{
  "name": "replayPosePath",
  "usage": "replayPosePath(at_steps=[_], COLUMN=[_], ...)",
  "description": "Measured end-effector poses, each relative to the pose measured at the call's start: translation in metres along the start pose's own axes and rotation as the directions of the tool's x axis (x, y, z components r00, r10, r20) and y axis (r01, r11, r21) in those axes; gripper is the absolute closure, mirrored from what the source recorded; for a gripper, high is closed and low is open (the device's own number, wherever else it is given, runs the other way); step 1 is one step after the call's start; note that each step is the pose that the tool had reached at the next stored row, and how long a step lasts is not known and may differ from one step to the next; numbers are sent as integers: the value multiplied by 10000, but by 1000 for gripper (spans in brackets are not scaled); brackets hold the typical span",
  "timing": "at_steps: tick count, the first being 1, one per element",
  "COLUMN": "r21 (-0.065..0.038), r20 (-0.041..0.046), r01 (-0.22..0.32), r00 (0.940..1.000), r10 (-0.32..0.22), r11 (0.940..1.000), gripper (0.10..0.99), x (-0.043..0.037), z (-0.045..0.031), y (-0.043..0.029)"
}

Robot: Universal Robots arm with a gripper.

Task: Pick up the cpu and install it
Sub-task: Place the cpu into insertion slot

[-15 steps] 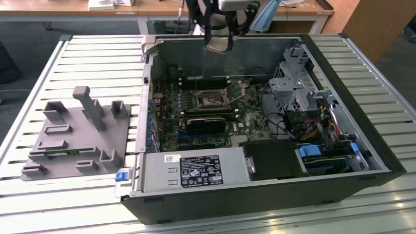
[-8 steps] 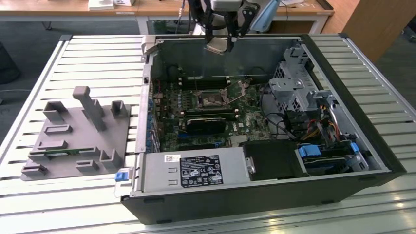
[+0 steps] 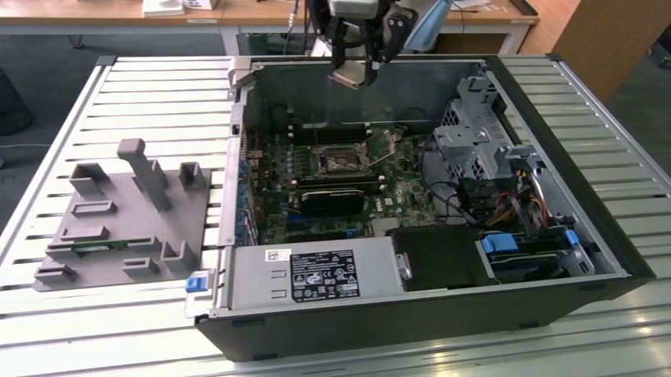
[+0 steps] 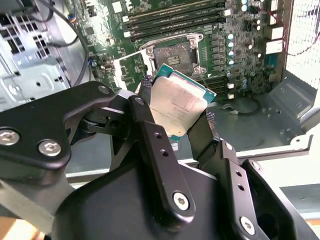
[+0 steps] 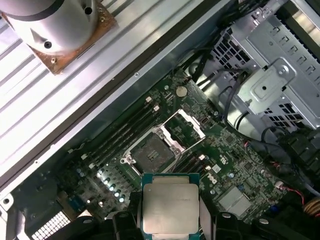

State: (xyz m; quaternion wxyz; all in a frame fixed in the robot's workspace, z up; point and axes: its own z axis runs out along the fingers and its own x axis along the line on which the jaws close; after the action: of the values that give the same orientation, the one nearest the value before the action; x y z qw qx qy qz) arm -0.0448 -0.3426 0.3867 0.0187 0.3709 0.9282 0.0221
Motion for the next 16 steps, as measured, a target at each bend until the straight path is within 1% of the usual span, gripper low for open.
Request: replayPosePath(at_steps=[4, 7, 11, 16], r21=[10, 17, 23, 28], r20=[34, 58, 90, 129], r01=[-604, -1041, -1603, -2251], r00=[9982, 9945, 9870, 9743], r10=[604, 1041, 1602, 2250], r11=[9982, 9946, 9871, 9743], gripper=[545, 545, 545, 545], x=[0, 0, 1, 1], z=[3, 6, 10, 14], y=[0, 0, 0, 0])
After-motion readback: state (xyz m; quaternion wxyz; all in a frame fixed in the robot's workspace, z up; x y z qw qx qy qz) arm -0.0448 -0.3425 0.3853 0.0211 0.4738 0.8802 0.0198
